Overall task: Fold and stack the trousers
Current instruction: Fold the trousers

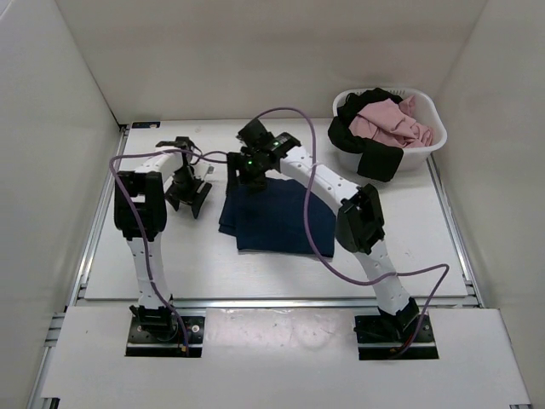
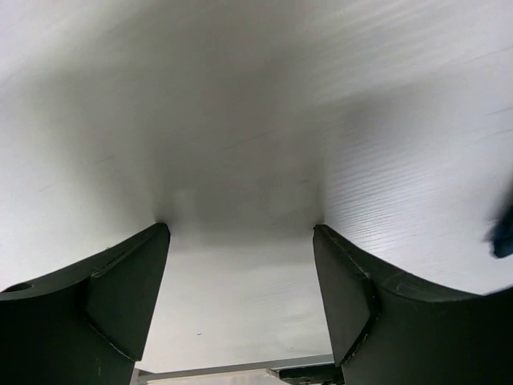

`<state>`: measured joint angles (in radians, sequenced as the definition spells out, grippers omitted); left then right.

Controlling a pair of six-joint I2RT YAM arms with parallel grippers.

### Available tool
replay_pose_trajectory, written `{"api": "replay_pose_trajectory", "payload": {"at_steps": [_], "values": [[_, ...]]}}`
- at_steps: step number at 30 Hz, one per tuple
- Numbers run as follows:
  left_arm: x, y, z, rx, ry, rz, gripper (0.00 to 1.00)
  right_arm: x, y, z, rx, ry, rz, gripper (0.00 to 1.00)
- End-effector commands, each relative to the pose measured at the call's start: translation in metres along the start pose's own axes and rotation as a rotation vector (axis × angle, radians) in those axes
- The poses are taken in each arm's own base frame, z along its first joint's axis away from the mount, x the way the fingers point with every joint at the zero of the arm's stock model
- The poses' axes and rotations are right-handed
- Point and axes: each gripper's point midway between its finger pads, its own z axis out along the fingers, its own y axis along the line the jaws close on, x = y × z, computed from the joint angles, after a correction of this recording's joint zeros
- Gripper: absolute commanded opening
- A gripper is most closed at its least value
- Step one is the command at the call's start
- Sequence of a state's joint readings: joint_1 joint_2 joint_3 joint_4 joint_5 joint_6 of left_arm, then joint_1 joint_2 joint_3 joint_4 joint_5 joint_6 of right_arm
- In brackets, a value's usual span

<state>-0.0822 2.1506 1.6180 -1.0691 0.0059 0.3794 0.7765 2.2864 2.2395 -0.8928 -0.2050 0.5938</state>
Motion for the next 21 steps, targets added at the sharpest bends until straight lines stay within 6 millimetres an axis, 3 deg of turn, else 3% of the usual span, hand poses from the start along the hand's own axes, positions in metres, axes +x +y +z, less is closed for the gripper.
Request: {"api": "replay_pose_trajectory", "payload": {"at_steps": [1,2,3,4,5,6,7,8,9,10,11,13,14,16,19,21], "values": [[0.006,0.017,-0.004,0.036,-0.049,-0.066,0.84,-0.005,0.098,-0.025,-0.3,-0.074,-0.216,0.71],[0.011,0.028,-0.009,0.029,-0.062,-0.089,0.84,-0.002,0.103,-0.034,-0.299,-0.093,-0.286,0.71],[0.011,0.035,-0.019,0.008,-0.084,-0.099,0.84,-0.002,0.107,-0.059,-0.302,-0.127,-0.308,0.72],[0.007,0.038,-0.03,-0.007,-0.113,-0.08,0.84,0.015,0.086,-0.048,-0.252,-0.087,-0.287,0.72],[0.005,0.033,-0.039,-0.004,-0.132,-0.043,0.84,0.009,0.065,-0.054,-0.186,-0.129,-0.253,0.73],[-0.001,0.031,-0.06,-0.029,-0.184,-0.029,0.84,0.005,0.062,-0.091,-0.178,-0.207,-0.234,0.73],[-0.004,0.022,-0.07,-0.023,-0.208,0.005,0.84,0.002,0.048,-0.098,-0.154,-0.253,-0.199,0.73],[-0.008,0.011,-0.082,-0.015,-0.229,0.03,0.84,0.019,0.001,-0.084,-0.059,-0.213,-0.114,0.73],[-0.016,-0.013,-0.089,0.027,-0.253,0.097,0.85,0.02,-0.007,-0.113,-0.048,-0.276,-0.035,0.75],[-0.02,-0.025,-0.102,0.041,-0.287,0.125,0.86,0.022,-0.033,-0.118,0.027,-0.31,0.027,0.77],[-0.022,-0.037,-0.102,0.07,-0.288,0.147,0.86,0.039,-0.067,-0.122,0.086,-0.305,0.095,0.79],[-0.024,-0.066,-0.1,0.134,-0.282,0.187,0.88,0.055,-0.101,-0.123,0.15,-0.302,0.196,0.81],[-0.022,-0.073,-0.09,0.156,-0.256,0.198,0.88,0.058,-0.118,-0.129,0.17,-0.314,0.244,0.83],[-0.025,-0.094,-0.072,0.218,-0.211,0.201,0.88,0.082,-0.161,-0.118,0.265,-0.266,0.309,0.86],[-0.039,-0.117,-0.06,0.272,-0.213,0.218,0.91,0.095,-0.203,-0.113,0.349,-0.262,0.367,0.88],[-0.045,-0.126,-0.057,0.272,-0.224,0.23,0.92,0.101,-0.222,-0.097,0.346,-0.246,0.394,0.9]]}}
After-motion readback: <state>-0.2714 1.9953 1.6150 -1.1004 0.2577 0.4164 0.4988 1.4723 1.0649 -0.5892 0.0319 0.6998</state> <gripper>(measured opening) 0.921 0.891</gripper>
